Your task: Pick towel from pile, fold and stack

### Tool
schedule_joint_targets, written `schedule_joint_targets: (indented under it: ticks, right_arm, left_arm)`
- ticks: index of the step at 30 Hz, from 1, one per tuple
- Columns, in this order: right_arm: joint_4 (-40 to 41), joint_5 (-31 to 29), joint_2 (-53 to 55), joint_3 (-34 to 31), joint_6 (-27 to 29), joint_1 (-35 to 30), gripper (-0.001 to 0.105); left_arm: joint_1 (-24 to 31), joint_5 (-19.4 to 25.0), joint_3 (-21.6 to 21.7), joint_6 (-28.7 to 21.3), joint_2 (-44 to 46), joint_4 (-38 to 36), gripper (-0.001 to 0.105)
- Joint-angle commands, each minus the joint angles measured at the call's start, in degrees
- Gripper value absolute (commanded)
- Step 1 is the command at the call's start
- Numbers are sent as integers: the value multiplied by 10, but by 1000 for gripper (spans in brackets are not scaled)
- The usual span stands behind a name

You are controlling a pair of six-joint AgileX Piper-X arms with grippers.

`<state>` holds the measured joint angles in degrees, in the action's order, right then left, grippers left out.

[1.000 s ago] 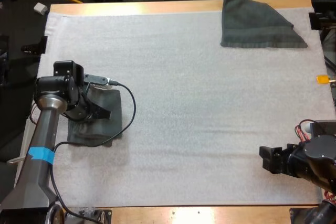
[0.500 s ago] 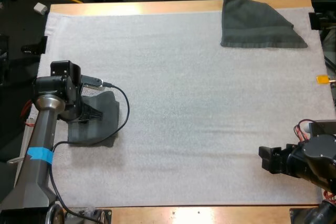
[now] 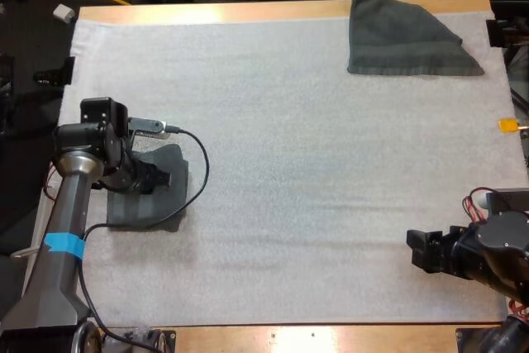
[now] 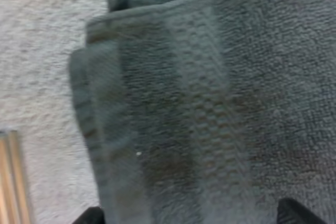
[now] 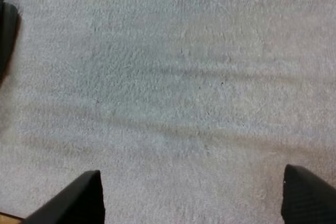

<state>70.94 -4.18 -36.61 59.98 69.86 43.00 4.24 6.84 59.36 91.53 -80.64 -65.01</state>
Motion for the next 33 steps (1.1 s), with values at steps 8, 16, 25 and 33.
schedule_joint_targets:
  ticks: [8, 16, 25, 33]
  right_arm:
    - [0, 1, 0, 3, 0, 1, 66]
    - [0, 5, 1, 4, -3, 1, 67]
    - [1, 9, 1, 5, -8, 1, 66]
    - [0, 6, -1, 2, -7, 0, 66]
  left_arm:
    - [14, -36, -47, 16, -8, 54, 62]
    - [21, -70, -92, 31, -40, 109, 62]
    - [20, -88, -96, 35, -85, 110, 62]
    - [19, -86, -82, 34, -85, 107, 61]
